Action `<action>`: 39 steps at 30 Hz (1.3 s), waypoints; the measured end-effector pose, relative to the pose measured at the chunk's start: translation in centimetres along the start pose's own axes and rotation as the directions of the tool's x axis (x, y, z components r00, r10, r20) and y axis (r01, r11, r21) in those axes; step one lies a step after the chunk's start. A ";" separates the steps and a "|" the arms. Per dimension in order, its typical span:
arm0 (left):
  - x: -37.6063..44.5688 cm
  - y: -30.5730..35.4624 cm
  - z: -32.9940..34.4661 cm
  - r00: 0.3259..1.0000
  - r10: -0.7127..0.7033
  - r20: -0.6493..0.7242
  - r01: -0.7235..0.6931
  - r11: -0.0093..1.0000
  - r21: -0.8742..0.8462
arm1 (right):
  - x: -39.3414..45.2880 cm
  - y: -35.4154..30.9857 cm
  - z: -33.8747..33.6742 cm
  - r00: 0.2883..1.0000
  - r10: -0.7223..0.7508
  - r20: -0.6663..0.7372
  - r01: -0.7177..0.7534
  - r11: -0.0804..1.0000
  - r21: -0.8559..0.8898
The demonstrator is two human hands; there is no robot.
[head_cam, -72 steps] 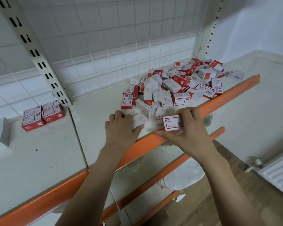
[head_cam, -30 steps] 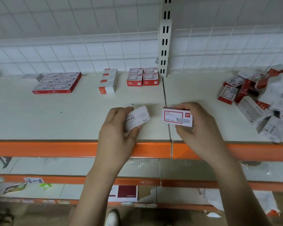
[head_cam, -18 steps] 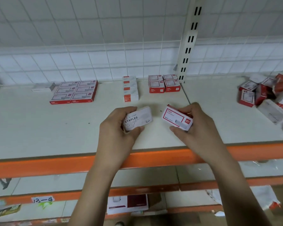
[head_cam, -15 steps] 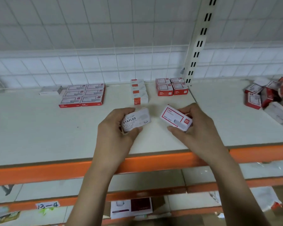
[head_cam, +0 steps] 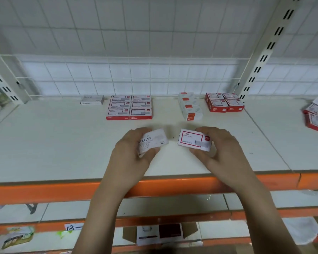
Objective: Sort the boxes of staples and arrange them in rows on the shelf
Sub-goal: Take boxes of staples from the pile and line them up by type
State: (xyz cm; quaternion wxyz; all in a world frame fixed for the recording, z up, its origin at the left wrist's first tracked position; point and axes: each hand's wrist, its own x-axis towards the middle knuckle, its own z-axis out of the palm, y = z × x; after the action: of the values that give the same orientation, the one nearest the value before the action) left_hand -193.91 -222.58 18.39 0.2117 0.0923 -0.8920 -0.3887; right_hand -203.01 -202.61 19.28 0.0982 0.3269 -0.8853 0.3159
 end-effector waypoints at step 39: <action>3.6 -14.6 -12.1 0.992 -0.011 -0.129 0.056 0.935 0.350 | 8.0 -10.3 14.2 0.983 -0.040 0.182 0.068 0.986 -0.152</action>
State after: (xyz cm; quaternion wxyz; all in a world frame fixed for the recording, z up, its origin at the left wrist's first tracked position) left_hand -191.67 -241.60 16.18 0.2404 0.1680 -0.9305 -0.2195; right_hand -202.12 -221.66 16.33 0.0524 0.3690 -0.9035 0.2118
